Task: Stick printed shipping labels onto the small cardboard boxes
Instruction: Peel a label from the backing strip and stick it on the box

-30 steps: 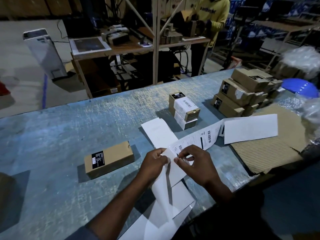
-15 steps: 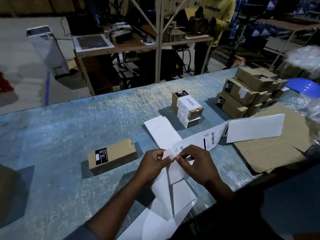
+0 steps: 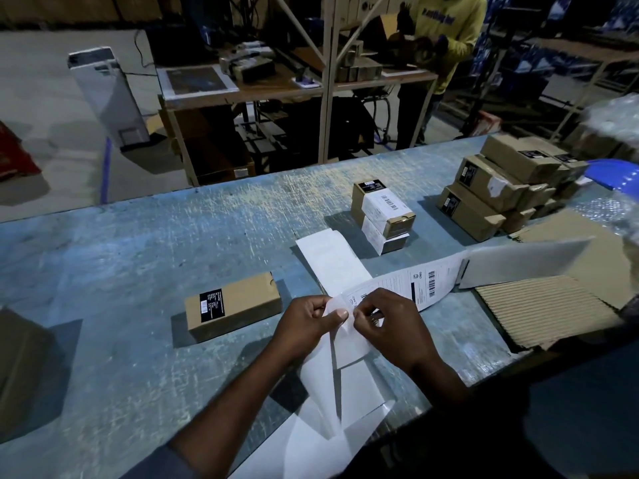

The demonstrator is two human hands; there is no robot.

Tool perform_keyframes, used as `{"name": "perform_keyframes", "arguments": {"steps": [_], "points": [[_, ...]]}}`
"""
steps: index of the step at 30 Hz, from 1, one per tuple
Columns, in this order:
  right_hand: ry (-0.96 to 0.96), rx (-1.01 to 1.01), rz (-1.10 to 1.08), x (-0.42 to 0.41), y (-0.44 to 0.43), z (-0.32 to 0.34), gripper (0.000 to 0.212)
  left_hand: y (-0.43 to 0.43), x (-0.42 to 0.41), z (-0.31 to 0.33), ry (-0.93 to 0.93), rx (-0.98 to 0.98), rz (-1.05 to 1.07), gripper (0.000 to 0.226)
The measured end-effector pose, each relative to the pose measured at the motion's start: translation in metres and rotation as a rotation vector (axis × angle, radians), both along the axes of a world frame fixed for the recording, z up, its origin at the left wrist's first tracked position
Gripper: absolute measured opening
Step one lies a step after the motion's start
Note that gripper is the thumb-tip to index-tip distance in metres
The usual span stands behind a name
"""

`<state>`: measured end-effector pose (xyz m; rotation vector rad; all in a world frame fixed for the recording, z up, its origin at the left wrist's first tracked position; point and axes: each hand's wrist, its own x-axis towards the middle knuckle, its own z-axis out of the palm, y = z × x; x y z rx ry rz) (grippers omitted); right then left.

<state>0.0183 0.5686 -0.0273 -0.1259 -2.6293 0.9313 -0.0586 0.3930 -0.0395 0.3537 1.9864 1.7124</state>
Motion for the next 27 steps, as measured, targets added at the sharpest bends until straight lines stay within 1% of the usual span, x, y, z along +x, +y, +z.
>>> {"name": "perform_keyframes", "arguments": {"steps": [2,4,10,12,15,23,27], "points": [[0.009,-0.017,-0.023,0.000,0.001,0.000,0.008,-0.001,-0.002,-0.001,0.006,-0.020,0.010,0.015],[0.025,-0.067,-0.075,0.001,0.003,0.002,0.010,-0.004,-0.004,-0.002,0.009,-0.047,0.031,0.016],[-0.027,-0.422,-0.241,0.004,0.016,0.003,0.018,-0.012,-0.011,-0.005,-0.034,-0.042,0.056,0.018],[-0.017,-0.498,-0.289,0.007,0.025,0.001,0.017,-0.013,-0.014,-0.006,-0.026,-0.083,0.065,0.017],[-0.023,-0.542,-0.349,0.009,0.044,-0.002,0.014,-0.014,-0.016,-0.008,-0.011,-0.134,0.074,0.014],[-0.019,-0.623,-0.450,0.013,0.099,-0.002,0.015,-0.016,-0.020,-0.020,-0.038,-0.254,0.100,0.018],[-0.026,-0.701,-0.483,0.015,0.121,-0.005,0.020,-0.017,-0.020,-0.024,-0.057,-0.287,0.127,0.010]]}}
